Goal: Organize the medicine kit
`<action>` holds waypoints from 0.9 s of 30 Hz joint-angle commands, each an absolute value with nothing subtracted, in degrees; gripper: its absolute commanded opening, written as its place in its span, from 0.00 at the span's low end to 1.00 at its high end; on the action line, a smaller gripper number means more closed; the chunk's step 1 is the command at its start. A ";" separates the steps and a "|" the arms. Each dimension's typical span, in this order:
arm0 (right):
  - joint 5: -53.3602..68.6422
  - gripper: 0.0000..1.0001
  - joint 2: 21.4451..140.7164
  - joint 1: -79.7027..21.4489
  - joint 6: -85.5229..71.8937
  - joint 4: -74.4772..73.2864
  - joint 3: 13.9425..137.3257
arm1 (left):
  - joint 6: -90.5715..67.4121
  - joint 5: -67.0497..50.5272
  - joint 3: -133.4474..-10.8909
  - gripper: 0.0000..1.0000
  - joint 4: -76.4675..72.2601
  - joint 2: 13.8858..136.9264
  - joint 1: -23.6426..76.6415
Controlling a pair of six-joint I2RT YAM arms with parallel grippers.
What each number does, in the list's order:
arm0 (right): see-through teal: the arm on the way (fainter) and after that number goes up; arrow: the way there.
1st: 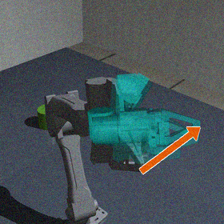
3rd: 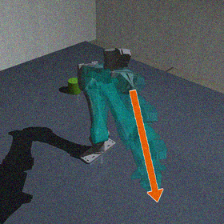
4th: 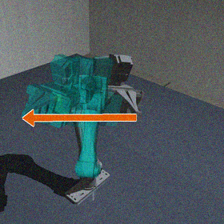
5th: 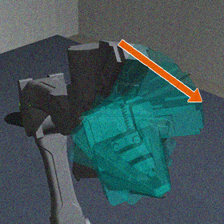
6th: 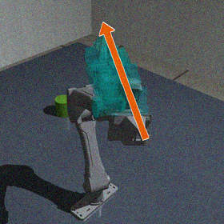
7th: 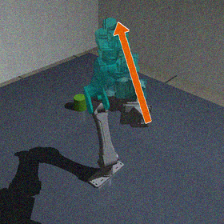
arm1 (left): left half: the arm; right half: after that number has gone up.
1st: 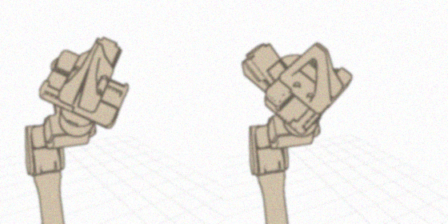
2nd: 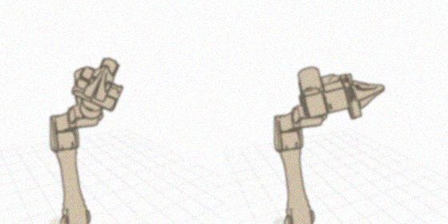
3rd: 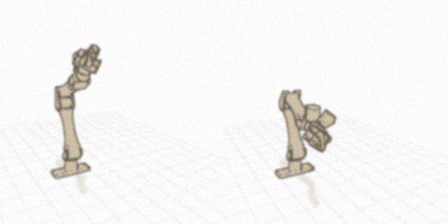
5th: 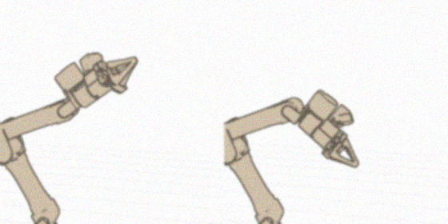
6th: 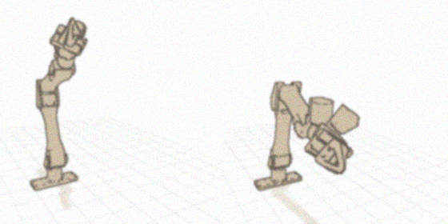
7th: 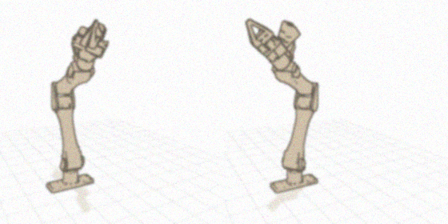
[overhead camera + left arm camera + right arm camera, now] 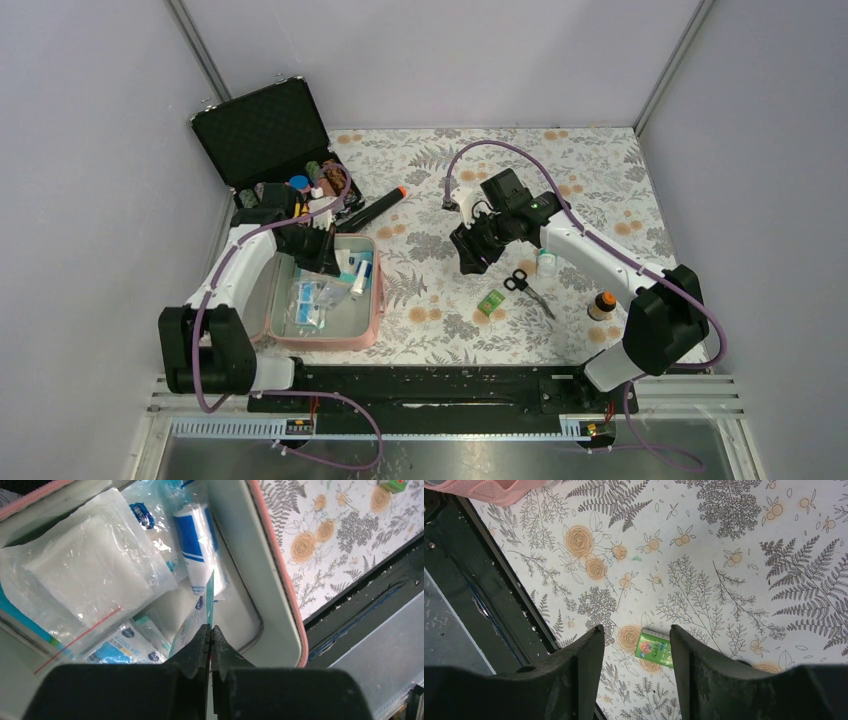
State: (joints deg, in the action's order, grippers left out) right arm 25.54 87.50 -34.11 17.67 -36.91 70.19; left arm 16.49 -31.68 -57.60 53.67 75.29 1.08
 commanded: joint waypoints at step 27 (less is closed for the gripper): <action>-3.59 0.88 88.22 -6.00 8.05 -36.27 65.77 | 0.97 -13.24 -42.70 0.04 22.36 72.88 -2.21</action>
